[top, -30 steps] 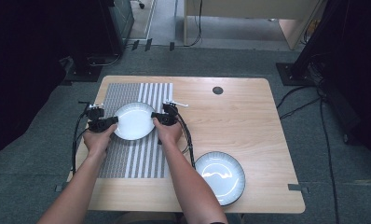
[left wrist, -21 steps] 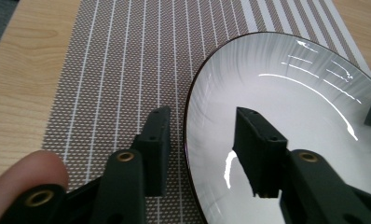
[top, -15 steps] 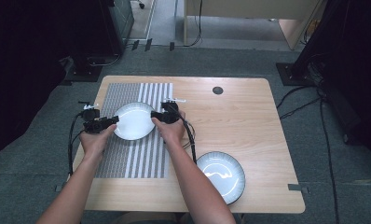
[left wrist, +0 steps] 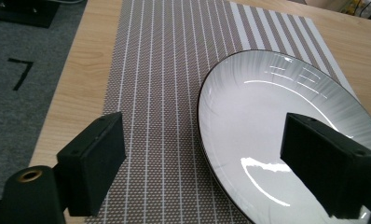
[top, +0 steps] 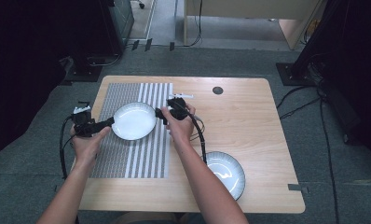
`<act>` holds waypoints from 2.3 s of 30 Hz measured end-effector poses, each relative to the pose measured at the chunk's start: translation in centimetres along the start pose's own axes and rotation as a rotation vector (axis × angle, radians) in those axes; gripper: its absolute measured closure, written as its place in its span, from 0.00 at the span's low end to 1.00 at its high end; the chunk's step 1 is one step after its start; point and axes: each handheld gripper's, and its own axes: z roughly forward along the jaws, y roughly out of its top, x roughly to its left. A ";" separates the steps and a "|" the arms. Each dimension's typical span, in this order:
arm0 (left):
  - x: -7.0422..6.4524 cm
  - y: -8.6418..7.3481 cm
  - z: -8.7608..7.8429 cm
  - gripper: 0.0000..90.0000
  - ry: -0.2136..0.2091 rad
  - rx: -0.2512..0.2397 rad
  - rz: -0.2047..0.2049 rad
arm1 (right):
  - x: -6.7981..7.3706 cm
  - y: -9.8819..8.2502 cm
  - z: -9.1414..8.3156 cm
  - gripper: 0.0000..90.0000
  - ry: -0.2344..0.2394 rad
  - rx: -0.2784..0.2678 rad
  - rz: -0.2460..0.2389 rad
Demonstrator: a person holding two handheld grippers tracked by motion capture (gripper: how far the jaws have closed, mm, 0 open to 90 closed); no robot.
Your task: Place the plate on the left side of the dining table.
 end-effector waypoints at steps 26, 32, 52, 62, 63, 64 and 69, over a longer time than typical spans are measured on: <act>-0.6 -3.6 -2.9 0.15 0.008 -0.003 0.033 | -7.9 -1.5 -9.4 0.21 -0.066 -0.045 0.000; -0.4 -5.0 -3.3 0.15 0.005 0.000 0.025 | -10.1 -2.5 -11.4 0.21 -0.081 -0.052 0.019; 0.8 -9.1 -5.8 0.15 0.036 0.007 0.064 | -16.0 -7.2 -17.3 0.21 -0.152 -0.088 0.017; 1.3 -10.4 -6.7 0.15 0.049 -0.006 0.067 | -18.4 -9.6 -19.6 0.21 -0.205 -0.097 0.022; 1.4 -10.5 -6.8 0.15 0.051 -0.005 0.068 | -18.7 -9.8 -19.9 0.21 -0.210 -0.098 0.025; 1.5 -10.6 -6.9 0.15 0.054 -0.002 0.070 | -18.9 -10.1 -20.1 0.21 -0.218 -0.098 0.027; 1.9 -11.3 -7.1 0.15 0.060 0.004 0.076 | -20.2 -11.3 -21.3 0.21 -0.239 -0.098 0.044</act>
